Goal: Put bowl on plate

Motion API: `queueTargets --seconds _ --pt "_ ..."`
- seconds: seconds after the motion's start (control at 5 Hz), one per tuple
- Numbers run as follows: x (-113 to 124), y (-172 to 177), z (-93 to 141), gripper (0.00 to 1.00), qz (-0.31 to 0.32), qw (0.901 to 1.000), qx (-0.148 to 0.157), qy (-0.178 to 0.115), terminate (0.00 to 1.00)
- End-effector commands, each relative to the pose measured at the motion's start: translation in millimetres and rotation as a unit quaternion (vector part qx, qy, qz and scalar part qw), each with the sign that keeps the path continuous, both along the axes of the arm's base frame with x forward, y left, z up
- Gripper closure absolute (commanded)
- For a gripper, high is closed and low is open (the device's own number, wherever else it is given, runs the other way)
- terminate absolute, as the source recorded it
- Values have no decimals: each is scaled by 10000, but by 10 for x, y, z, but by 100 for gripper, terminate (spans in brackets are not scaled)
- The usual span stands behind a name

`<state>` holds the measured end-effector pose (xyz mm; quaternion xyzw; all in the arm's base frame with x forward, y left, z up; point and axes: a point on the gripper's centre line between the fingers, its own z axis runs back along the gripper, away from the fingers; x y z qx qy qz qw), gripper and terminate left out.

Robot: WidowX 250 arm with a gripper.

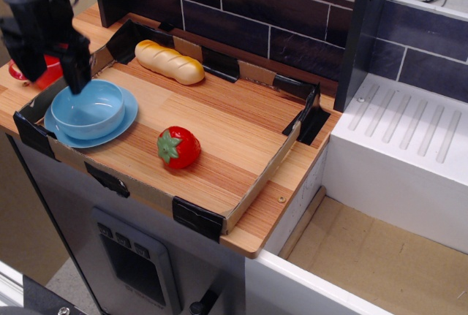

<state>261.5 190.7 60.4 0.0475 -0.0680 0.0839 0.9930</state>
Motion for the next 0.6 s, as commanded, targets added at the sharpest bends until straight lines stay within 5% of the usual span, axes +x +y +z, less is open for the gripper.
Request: queueTargets --seconds 0.0,0.2,0.4 --pt "161 -306 707 0 130 9972 123 -723 0" --pt "161 -306 707 0 130 9972 123 -723 0" --pt "161 -306 707 0 130 9972 123 -723 100"
